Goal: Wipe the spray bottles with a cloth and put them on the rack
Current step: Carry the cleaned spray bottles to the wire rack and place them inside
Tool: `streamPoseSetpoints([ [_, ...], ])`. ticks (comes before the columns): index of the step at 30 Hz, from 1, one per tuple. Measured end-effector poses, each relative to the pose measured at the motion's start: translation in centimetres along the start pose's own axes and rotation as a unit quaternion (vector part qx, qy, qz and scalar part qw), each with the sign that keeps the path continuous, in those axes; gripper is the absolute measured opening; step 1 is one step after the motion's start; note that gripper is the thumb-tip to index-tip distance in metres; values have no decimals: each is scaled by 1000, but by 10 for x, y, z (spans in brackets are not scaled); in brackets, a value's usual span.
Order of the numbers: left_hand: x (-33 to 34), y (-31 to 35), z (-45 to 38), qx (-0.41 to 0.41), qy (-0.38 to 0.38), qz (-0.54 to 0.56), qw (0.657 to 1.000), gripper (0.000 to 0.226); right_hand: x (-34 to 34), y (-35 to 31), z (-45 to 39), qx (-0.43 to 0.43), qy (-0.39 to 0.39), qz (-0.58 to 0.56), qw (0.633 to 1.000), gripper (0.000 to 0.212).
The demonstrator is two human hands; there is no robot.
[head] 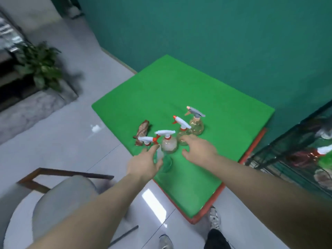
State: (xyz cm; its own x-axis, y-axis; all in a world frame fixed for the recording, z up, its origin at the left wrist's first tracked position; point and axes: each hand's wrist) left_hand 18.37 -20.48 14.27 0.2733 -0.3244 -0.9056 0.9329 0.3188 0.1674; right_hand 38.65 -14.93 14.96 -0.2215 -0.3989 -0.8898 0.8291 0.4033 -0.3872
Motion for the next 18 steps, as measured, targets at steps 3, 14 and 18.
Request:
streamPoseSetpoints([
  [3,8,1,-16,-36,-7,11,999,58,6,0,-42,-48,-11,-20,999,51],
  [14,39,19,-45,-110,-39,120,986,55,32,4,-114,-81,-53,63,993,30],
  [18,36,21,-42,-75,-60,92,991,43,27,7,-105,-75,-60,70,993,18],
])
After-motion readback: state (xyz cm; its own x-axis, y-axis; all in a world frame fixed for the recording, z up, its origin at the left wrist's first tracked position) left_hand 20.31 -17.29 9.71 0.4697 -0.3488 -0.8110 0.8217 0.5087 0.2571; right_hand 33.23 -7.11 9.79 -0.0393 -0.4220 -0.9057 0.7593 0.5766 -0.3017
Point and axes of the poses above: each hand's wrist, its own z-axis away from the middle knuckle, its own x-axis out of the palm, y = z × x, and after that the axes turned 12 degrees about -x, right-handed
